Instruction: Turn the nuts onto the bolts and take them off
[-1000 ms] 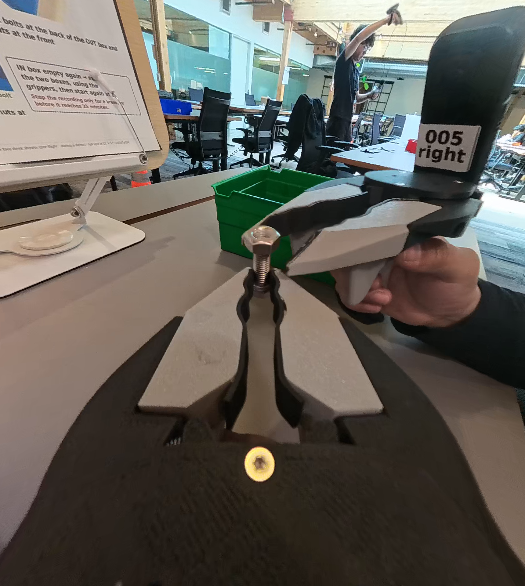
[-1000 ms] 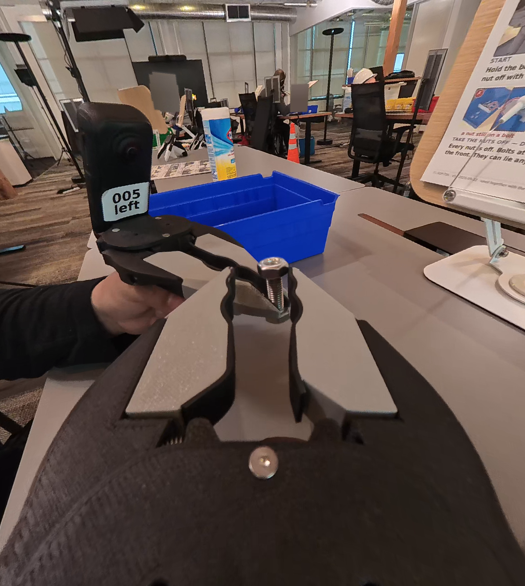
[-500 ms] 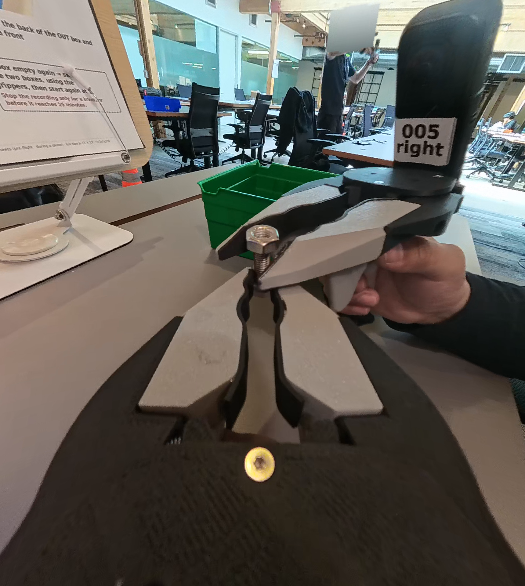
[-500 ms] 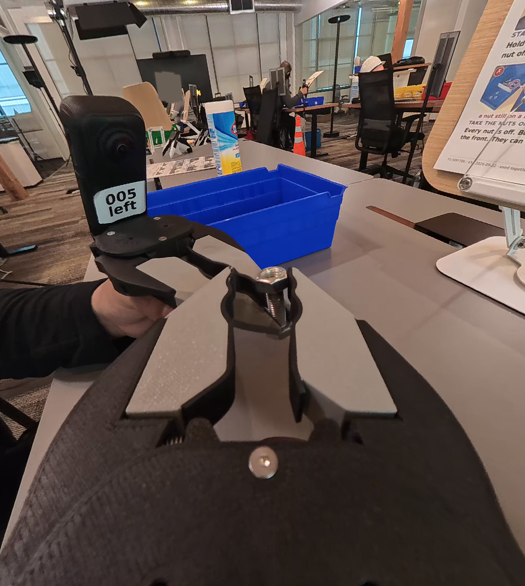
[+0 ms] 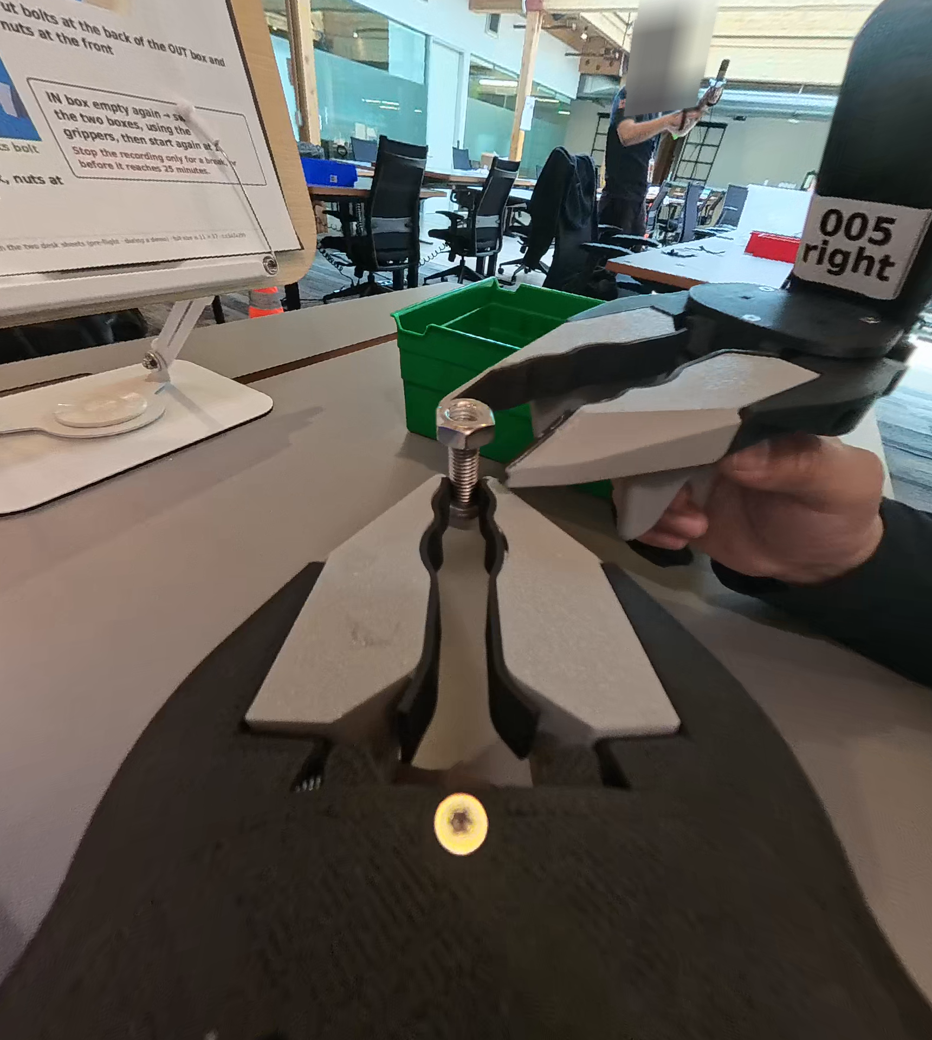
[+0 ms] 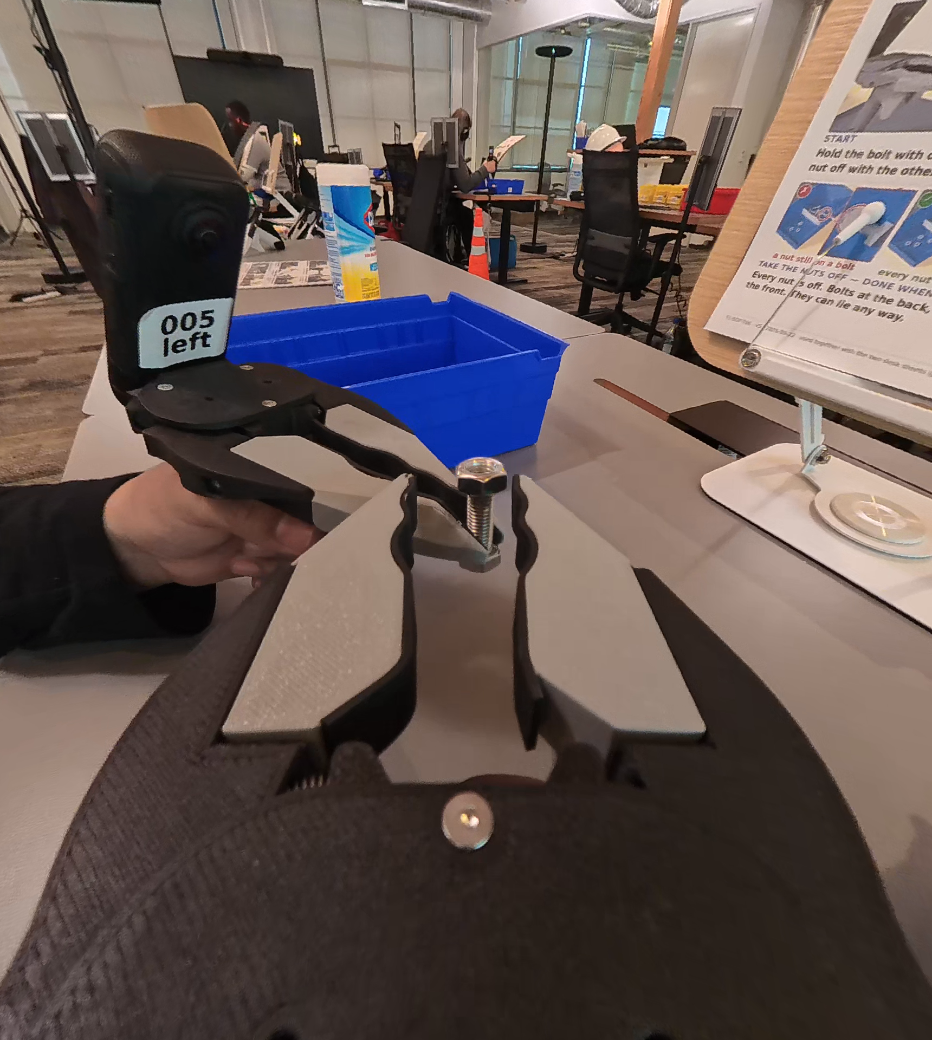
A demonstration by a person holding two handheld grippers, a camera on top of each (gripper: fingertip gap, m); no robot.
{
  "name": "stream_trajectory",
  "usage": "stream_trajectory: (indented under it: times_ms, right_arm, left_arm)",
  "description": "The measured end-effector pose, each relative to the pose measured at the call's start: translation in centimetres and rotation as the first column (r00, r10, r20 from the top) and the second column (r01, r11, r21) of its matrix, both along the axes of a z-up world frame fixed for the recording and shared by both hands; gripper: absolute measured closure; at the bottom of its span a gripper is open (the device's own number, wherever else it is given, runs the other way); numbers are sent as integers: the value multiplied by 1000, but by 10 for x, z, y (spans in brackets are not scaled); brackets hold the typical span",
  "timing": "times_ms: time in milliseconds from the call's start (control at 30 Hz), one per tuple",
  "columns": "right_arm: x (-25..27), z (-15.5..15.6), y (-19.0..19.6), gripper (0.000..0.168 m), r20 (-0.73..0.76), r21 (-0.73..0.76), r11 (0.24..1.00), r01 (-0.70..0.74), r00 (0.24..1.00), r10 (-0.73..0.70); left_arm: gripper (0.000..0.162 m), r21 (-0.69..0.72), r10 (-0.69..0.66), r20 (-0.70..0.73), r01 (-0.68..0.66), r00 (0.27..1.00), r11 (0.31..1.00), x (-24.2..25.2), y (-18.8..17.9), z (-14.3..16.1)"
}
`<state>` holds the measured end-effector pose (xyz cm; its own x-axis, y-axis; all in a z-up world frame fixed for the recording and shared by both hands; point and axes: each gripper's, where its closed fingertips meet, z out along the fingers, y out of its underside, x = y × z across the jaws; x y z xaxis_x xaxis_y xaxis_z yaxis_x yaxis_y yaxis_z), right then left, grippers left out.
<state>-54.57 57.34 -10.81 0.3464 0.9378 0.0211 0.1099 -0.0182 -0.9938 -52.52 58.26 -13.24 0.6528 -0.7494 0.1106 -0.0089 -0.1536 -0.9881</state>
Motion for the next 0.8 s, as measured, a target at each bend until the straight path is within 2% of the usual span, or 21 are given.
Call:
stream_trajectory:
  times_ms: [167,367,567,700,800]
  right_arm:
    - [-4,-3,-1,140,5,-15,1000,-6,1000,6]
    - [-5,-8,-1,155,28,-23,1000,-13,1000,13]
    - [-5,-5,1,155,38,-13,1000,19,999,-19]
    - [-7,4,-13,155,-51,-77,992,-101,994,97]
    - [5,14,-1,155,-86,-60,998,-33,996,27]
  left_arm:
    - [156,14,-25,-23,26,999,1000,7,-6,-1]
    - [155,45,-73,-72,76,995,996,21,-15,-4]
    - [155,6,-112,-8,112,994,994,21,-17,-1]
    - [155,-63,-151,23,152,988,986,23,-18,-7]
    - [155,-41,-112,-1,112,994,993,18,-13,-7]
